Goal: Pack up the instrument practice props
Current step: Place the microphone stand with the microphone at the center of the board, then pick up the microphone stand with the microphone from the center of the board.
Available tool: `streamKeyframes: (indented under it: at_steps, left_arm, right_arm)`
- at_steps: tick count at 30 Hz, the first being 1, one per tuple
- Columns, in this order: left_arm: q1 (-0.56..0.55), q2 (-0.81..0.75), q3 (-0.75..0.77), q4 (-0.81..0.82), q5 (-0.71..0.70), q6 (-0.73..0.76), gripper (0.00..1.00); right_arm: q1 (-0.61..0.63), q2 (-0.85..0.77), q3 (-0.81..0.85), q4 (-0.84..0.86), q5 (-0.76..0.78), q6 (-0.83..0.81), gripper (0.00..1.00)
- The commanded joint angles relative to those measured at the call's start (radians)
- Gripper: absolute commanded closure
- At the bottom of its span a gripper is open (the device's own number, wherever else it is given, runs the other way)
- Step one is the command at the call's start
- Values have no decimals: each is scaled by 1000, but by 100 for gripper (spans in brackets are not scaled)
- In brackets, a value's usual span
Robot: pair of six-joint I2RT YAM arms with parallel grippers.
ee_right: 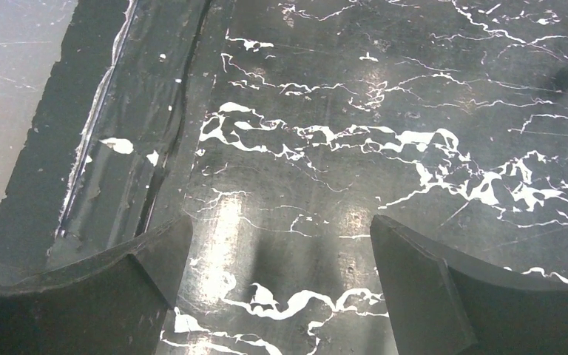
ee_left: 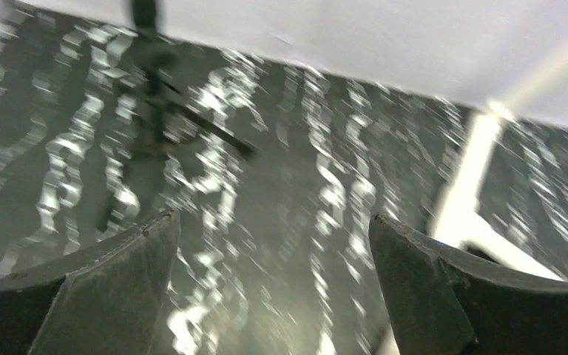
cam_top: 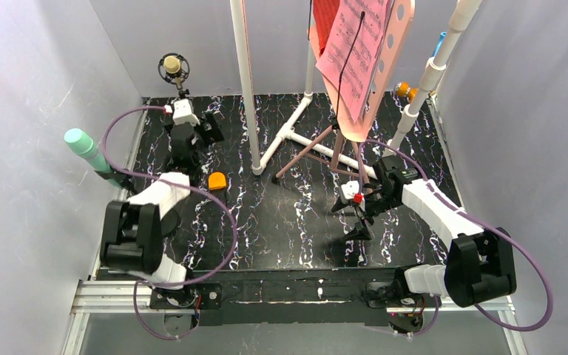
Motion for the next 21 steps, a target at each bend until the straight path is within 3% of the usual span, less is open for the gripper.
streamKeyframes:
  at_steps: [1,10,17,21]
  left_arm:
    - [-19,-218,-101,-138,367,-157,2]
    - [-45,-498,-135,-483,541,-110,2]
    - [-46,-463,-20,-741,642,-45,2]
    - [-86,-503,-28,-794,686,0,2]
  right_arm:
    - [-14,-39,-5,22,-18,23,0]
    - [-18,-28,-11,32,-14,30,0]
    - [-20,-25,-16,41,-12,39,0]
    - [-27,-28,-16,43,-10,42,0]
